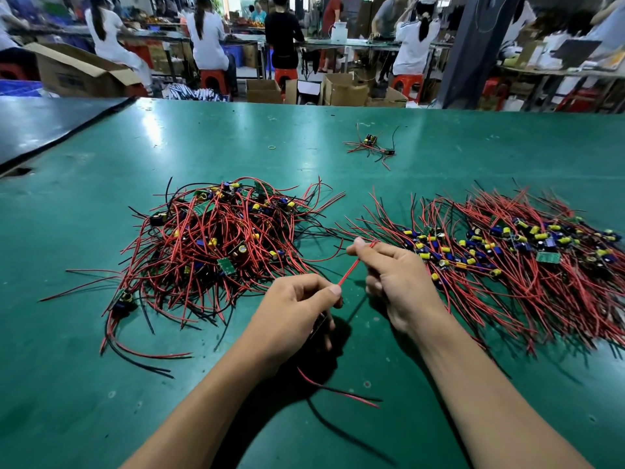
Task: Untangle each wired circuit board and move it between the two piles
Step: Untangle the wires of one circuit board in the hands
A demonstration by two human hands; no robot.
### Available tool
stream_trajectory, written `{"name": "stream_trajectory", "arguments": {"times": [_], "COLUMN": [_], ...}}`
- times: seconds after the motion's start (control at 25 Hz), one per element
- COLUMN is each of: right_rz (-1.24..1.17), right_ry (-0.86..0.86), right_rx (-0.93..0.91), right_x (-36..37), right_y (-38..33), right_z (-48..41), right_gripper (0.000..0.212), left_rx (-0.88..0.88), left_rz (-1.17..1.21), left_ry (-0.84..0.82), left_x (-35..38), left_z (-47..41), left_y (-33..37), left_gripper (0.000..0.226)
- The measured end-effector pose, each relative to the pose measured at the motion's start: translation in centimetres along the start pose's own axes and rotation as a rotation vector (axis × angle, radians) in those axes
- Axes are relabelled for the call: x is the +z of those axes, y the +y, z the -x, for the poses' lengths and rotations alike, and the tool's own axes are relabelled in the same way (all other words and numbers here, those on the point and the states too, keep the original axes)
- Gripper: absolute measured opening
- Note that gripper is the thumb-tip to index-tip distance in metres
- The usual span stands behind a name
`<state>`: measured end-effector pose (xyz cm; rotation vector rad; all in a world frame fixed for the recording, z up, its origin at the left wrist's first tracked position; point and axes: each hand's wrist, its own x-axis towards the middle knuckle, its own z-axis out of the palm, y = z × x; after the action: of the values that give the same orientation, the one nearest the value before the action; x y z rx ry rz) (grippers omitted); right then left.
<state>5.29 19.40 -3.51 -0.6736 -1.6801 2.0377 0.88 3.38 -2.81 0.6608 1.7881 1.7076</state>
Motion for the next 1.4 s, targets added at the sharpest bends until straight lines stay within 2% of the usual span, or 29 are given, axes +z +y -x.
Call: {"name": "stream_trajectory", "arguments": {"times": [0.08, 0.16, 0.32, 0.4, 0.44, 0.52, 0.6, 0.68, 0.76, 0.84, 0.92, 1.04, 1.16, 1.24, 1.4], "right_rz": [-0.029, -0.088, -0.522, -0.658, -0.662, -0.515, -0.236, -0.052, 0.049, 0.241, 0.386, 0.268, -0.075, -0.189, 0.005], "right_ry": [0.064, 0.103, 0.046, -0.008, -0.032, -0.06, -0.105, -0.266, -0.404, -0.332, -0.158, 0.002, -0.028, -0.067, -0.044], "right_rx": [-0.039, 0.006, 0.369, 0.462, 0.451, 0.319, 0.17, 0.114, 0.089, -0.021, -0.146, -0.15, 0.093, 0.184, 0.092], "right_x": [-0.2, 0.0, -0.1, -0.3, -0.4, -0.1, 0.4, 0.8, 1.0, 0.6, 0.1, -0.2, 0.3, 0.6, 0.5], "right_y": [-0.1, -0.2, -1.2, -1.6, -1.7, -1.5, -0.9, -0.3, 0.0, 0.0, -0.2, -0.2, -0.8, -0.9, -0.4], "right_z": [-0.2, -0.3, -0.4, -0.3, -0.2, -0.1, 0.4, 1.1, 1.8, 1.6, 1.0, 0.5, 0.5, 0.5, 0.4], "right_gripper": [0.028, 0.038, 0.044, 0.04, 0.038, 0.039, 0.047, 0.047, 0.037, 0.032, 0.031, 0.04, 0.06, 0.066, 0.068], "left_rx": [0.034, 0.056, 0.049, 0.04, 0.036, 0.023, -0.007, -0.032, -0.038, -0.036, -0.046, -0.058, -0.064, -0.077, -0.093], "left_rz": [-0.068, -0.109, -0.138, -0.127, -0.119, -0.084, 0.002, 0.086, 0.111, 0.086, 0.06, 0.044, 0.052, 0.053, 0.066], "left_ry": [-0.005, -0.014, -0.052, -0.043, -0.03, 0.008, 0.037, 0.038, 0.019, 0.0, -0.026, -0.08, -0.114, -0.117, -0.031], "left_x": [0.1, 0.1, 0.1, 0.1, 0.1, 0.1, 0.1, 0.1, 0.0, -0.2, -0.4, -0.4, -0.6, -0.9, -0.9], "left_z": [0.1, 0.1, 0.3, 0.2, 0.2, 0.1, 0.0, -0.1, -0.2, -0.2, -0.1, 0.0, 0.2, 0.3, 0.4], "left_y": [0.0, 0.1, 0.1, -0.1, -0.1, -0.2, -0.3, -0.4, -0.4, -0.3, -0.2, 0.2, 0.7, 0.9, 1.2], "left_gripper": [0.024, 0.024, 0.023, 0.023, 0.023, 0.024, 0.025, 0.028, 0.029, 0.025, 0.022, 0.021, 0.021, 0.021, 0.021]}}
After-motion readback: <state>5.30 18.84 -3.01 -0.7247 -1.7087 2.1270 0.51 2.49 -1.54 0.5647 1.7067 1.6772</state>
